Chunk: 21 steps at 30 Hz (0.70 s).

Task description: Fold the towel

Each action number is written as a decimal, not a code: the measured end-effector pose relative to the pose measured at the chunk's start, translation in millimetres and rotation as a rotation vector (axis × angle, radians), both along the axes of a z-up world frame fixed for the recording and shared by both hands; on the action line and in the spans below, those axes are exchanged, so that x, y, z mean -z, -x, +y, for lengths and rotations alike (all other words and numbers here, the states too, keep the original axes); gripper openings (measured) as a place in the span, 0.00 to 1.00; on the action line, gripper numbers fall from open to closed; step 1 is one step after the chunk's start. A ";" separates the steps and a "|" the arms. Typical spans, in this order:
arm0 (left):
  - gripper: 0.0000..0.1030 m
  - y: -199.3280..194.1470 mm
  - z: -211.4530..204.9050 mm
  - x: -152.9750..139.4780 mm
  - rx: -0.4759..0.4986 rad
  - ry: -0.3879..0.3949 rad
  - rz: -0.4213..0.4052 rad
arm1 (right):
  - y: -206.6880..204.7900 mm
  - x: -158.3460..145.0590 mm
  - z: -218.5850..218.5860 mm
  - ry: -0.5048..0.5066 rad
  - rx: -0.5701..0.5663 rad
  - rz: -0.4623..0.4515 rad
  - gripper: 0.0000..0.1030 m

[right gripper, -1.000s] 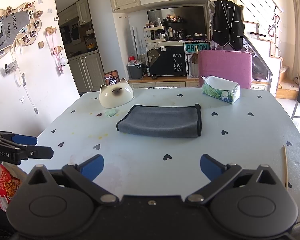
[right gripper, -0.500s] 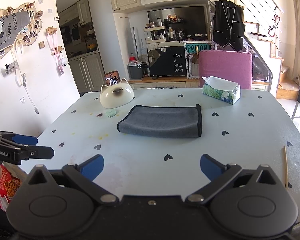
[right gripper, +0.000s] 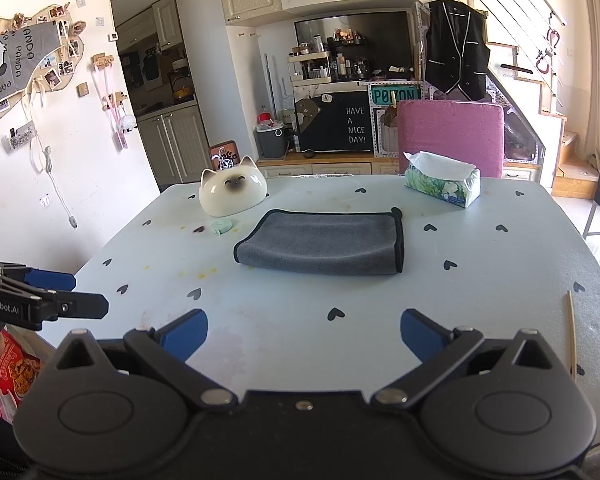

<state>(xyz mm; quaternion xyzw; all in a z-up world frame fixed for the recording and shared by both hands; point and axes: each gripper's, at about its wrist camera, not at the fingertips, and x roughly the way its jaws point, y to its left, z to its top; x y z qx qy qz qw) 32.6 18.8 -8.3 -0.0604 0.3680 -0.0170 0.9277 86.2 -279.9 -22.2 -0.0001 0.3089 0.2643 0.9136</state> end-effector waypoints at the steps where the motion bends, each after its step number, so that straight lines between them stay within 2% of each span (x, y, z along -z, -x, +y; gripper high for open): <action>1: 1.00 0.0 0.0 0.0 0.000 0.000 0.000 | 0.0 0.3 0.2 0.001 0.000 0.000 1.00; 21: 1.00 0.2 -2.4 -0.7 -0.002 -0.002 0.001 | -0.1 0.1 -0.1 -0.001 0.000 0.001 1.00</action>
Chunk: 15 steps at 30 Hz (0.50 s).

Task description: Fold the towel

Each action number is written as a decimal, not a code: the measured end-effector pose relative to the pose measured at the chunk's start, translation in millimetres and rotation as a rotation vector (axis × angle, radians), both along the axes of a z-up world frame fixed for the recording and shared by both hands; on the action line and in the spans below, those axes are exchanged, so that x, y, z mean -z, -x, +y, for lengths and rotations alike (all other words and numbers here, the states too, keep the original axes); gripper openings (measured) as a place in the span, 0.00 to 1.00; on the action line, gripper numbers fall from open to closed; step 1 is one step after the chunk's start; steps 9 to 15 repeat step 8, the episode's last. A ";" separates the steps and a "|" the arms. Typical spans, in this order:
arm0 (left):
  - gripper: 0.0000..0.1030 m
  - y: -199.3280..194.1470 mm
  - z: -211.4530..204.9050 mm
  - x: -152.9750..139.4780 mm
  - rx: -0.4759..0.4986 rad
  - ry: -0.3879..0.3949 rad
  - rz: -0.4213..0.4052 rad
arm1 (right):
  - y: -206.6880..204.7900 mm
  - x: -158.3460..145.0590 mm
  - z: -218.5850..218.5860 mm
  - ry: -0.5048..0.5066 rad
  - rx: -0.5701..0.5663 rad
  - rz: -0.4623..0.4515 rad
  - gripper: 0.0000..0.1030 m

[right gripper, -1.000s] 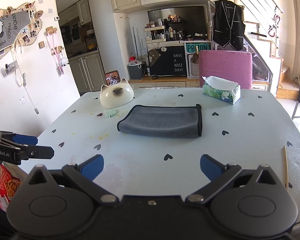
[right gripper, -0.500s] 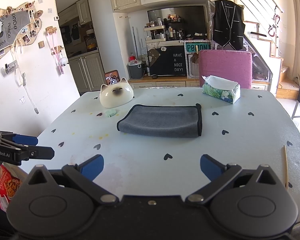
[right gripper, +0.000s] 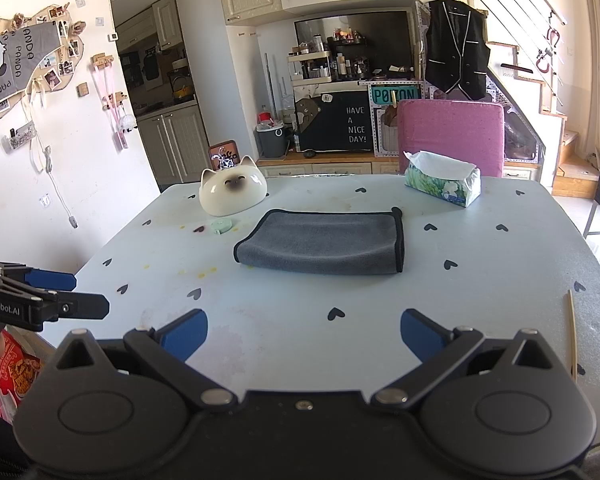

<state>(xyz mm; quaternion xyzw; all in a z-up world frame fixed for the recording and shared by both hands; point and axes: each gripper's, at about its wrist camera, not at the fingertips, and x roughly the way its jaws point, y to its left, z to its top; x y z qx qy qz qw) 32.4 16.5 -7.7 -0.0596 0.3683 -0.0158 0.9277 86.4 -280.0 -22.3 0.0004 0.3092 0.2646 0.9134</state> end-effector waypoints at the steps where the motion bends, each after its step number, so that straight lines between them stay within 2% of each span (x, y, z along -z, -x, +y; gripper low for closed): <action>1: 1.00 0.0 0.0 0.0 0.000 0.000 0.000 | 0.0 0.1 0.0 0.000 0.000 0.000 1.00; 15: 1.00 -0.1 -0.6 -0.4 0.000 0.001 0.001 | 0.0 0.0 0.0 0.000 0.000 0.000 1.00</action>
